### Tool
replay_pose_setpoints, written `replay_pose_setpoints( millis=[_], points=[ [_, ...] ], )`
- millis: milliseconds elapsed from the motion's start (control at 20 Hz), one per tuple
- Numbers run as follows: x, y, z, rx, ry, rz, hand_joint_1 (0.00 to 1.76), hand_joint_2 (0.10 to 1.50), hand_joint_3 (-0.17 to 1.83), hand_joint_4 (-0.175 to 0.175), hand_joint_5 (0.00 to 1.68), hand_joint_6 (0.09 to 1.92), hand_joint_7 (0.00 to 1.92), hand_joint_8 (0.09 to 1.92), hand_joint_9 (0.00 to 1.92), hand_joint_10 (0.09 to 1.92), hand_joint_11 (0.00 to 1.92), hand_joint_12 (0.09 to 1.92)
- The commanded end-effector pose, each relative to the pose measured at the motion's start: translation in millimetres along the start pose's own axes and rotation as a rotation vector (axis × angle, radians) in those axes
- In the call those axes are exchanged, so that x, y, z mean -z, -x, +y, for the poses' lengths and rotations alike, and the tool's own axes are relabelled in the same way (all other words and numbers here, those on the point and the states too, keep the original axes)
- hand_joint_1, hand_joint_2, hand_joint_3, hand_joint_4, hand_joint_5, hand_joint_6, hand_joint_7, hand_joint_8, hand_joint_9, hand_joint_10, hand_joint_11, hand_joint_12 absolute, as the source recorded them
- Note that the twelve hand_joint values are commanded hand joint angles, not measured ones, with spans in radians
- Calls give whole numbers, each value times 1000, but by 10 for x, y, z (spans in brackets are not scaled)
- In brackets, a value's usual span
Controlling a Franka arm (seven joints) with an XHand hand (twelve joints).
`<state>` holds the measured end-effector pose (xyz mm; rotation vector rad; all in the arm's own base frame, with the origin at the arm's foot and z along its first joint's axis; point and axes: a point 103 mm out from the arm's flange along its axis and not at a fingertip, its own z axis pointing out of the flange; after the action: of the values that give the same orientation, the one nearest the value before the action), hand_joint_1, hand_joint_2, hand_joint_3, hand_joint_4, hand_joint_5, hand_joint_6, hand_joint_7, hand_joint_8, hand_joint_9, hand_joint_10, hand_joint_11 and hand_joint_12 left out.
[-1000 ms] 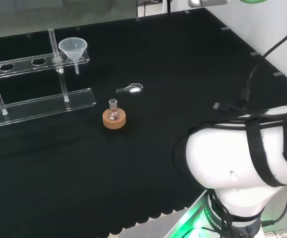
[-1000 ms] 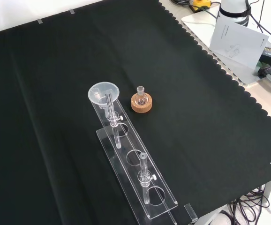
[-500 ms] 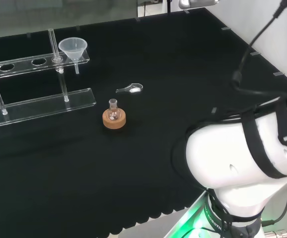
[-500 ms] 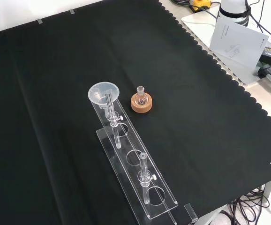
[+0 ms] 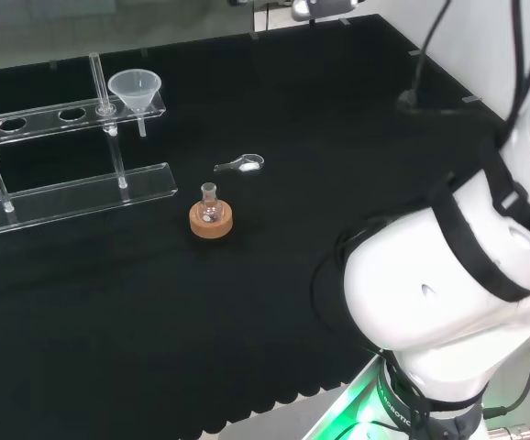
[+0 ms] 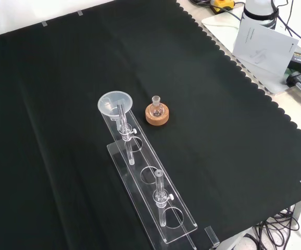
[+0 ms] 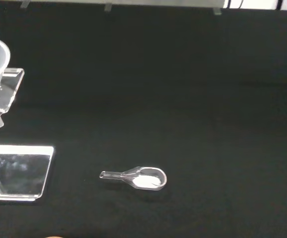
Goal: Pick up the funnel from the transparent funnel stand.
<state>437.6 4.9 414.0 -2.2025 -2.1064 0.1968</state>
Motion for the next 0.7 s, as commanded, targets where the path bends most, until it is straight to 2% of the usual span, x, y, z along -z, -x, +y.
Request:
replay_pose_setpoints(
  millis=[50, 450, 700],
  points=[
    [-177, -620, 521, 124, -46, -65, 352, 1015, 260, 23, 198, 87, 31, 425, 152, 669, 0, 1413],
    [-370, -1132, 605, 144, -124, -78, 435, 906, 246, 13, 168, 87, 0, 410, 108, 709, 19, 1464],
    [-519, -1260, 660, 160, -177, -89, 454, 849, 241, -6, 130, 87, 0, 327, 49, 750, 51, 1509]
  ],
)
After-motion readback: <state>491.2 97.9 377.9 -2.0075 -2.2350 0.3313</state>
